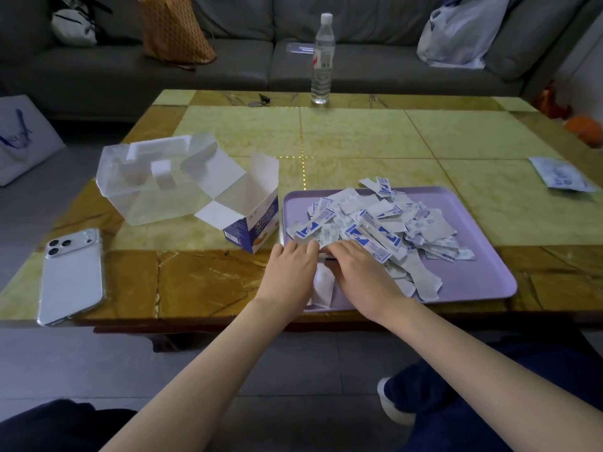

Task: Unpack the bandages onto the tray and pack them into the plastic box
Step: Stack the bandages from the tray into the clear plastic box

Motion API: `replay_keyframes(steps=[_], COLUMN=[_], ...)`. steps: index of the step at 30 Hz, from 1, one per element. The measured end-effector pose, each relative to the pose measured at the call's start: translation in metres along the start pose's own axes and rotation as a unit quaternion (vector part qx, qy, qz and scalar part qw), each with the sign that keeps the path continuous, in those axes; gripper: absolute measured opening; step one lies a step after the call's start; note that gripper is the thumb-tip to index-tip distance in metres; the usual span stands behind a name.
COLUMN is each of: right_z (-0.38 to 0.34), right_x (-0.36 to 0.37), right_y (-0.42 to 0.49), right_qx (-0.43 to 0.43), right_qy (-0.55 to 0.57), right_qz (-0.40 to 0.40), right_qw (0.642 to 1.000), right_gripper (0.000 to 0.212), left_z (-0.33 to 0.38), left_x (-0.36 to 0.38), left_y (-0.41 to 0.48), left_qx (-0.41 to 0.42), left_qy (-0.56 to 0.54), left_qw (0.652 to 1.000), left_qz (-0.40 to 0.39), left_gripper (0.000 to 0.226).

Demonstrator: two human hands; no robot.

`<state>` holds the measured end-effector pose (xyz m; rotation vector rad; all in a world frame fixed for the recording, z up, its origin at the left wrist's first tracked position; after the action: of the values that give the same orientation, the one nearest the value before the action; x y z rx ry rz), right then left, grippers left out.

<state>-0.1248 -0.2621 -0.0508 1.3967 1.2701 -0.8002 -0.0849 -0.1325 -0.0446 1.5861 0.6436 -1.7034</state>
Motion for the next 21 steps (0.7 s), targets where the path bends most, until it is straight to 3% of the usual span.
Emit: replay_keyframes(steps=[6,10,15,18,21], right_z=[-0.019,-0.035,-0.054,-0.070,-0.089], right_x=[-0.022,-0.016,-0.005,0.000,0.011], right_y=[0.016,0.027,0.040,0.049,0.062], right_qx=[-0.008,-0.019,-0.034,-0.108,-0.169], right_qy=[0.016,0.030,0.046,0.038,0.004], right_qz=[-0.018,-0.033,-0.031,-0.036,-0.070], right_qw=[1.000,0.999,0.998,0.993,0.983], right_gripper=[0.019,0.023,0.023,0.020,0.021], left_z=[-0.020,-0.043,-0.081,-0.109,-0.141], left_x=[-0.032,-0.042,-0.056,-0.067,-0.076], left_y=[-0.009,-0.021,-0.035,-0.035,-0.027], left_qx=[0.015,-0.013,-0.099,-0.146,-0.168], left_qy=[-0.039,-0.099,-0.146,-0.170,-0.132], left_qw=[0.996,0.983,0.953,0.925,0.929], left_qz=[0.079,0.155,0.248,0.306,0.303], left_gripper=[0.027,0.009,0.011,0.014,0.023])
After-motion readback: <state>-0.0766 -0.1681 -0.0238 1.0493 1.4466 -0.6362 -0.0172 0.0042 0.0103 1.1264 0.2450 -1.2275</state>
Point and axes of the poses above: each hand's wrist, its own y-axis towards the middle knuckle, its own x-axis out of the palm, z = x × y, the point moved 1 cm from there along y, towards the middle knuckle, and after that the axes turned 6 degrees about -y, right-handed, at the moved point
